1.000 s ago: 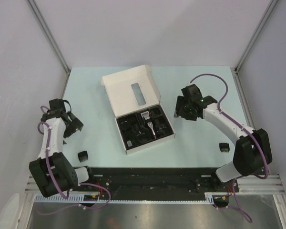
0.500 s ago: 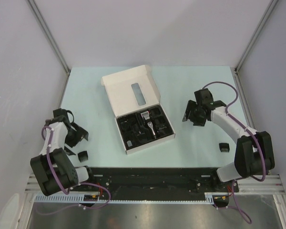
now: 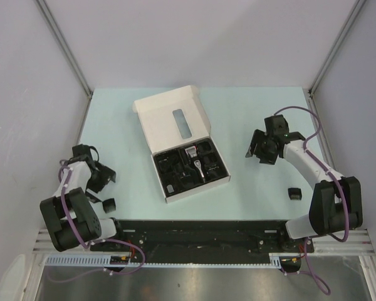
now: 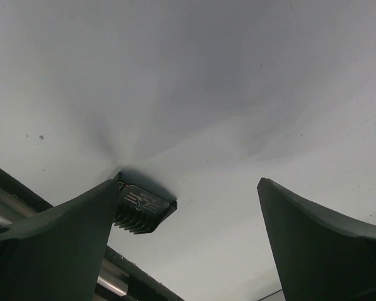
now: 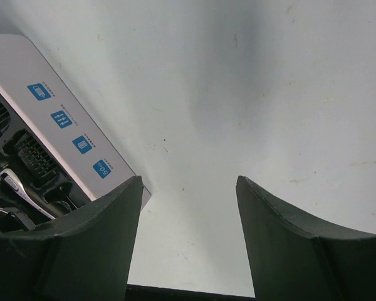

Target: Sort the hair-cutting tools

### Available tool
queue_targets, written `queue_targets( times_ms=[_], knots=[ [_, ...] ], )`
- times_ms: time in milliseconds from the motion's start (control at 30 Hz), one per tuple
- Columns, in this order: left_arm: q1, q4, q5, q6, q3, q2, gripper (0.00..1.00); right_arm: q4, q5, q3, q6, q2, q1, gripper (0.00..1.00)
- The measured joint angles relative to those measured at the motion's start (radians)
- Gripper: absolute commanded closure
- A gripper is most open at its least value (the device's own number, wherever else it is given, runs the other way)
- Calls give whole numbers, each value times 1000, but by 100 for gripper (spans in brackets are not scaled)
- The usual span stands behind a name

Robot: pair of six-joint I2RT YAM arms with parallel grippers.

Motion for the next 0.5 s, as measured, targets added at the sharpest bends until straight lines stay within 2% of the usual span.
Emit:
queue_targets(
  times_ms=[333, 500],
  knots=[
    [-22, 70, 74, -31, -93, -19, 5, -2, 0, -14, -18, -32, -27, 35],
    [-128, 95, 114, -74, -94, -21, 5, -2, -8, -23, -18, -32, -27, 36]
  ],
)
